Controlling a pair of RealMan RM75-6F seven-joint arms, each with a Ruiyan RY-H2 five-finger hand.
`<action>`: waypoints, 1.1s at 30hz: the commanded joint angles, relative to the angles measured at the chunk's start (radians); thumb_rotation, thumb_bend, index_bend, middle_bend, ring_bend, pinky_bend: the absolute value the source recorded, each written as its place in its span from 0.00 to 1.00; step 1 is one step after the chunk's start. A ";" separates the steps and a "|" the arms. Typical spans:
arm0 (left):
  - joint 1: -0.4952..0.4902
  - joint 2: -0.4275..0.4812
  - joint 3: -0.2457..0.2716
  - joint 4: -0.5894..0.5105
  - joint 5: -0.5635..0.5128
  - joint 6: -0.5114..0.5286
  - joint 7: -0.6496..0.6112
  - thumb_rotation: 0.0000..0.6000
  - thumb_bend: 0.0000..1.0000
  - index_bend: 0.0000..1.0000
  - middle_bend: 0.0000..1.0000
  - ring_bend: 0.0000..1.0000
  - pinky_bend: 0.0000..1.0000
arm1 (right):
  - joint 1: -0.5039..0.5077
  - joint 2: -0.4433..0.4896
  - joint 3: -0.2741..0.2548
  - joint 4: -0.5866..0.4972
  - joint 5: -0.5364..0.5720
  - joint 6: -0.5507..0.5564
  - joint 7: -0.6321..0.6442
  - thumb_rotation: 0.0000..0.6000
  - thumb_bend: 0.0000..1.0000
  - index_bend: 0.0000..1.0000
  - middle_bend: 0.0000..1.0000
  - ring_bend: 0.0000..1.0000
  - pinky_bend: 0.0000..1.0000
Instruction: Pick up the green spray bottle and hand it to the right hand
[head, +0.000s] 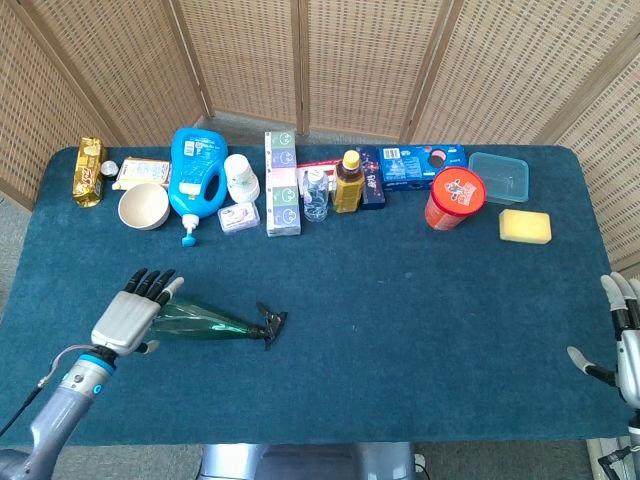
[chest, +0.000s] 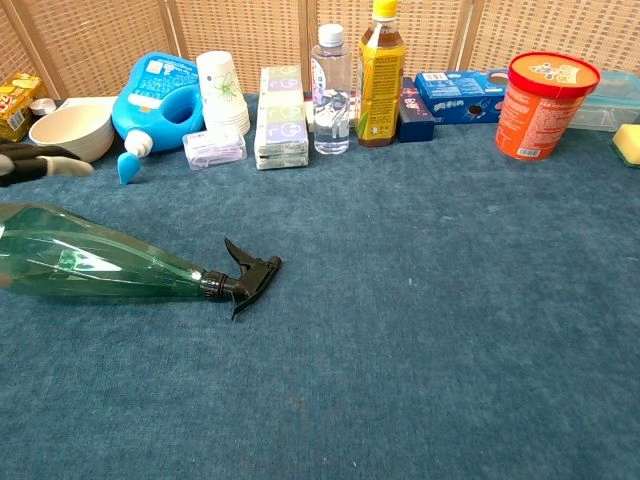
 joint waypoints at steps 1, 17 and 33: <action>-0.025 -0.029 0.001 -0.005 -0.058 -0.015 0.052 1.00 0.00 0.00 0.00 0.00 0.00 | 0.000 0.001 0.002 0.002 0.004 -0.001 0.005 1.00 0.00 0.00 0.00 0.00 0.00; -0.065 -0.120 0.027 0.028 -0.230 0.046 0.198 1.00 0.00 0.01 0.00 0.02 0.20 | -0.002 0.006 0.004 0.007 0.007 -0.004 0.035 1.00 0.00 0.00 0.00 0.00 0.00; -0.019 -0.069 0.069 -0.016 -0.009 0.181 -0.030 1.00 0.05 0.36 0.35 0.39 0.64 | 0.003 0.007 -0.001 0.015 0.002 -0.020 0.065 1.00 0.00 0.00 0.00 0.00 0.00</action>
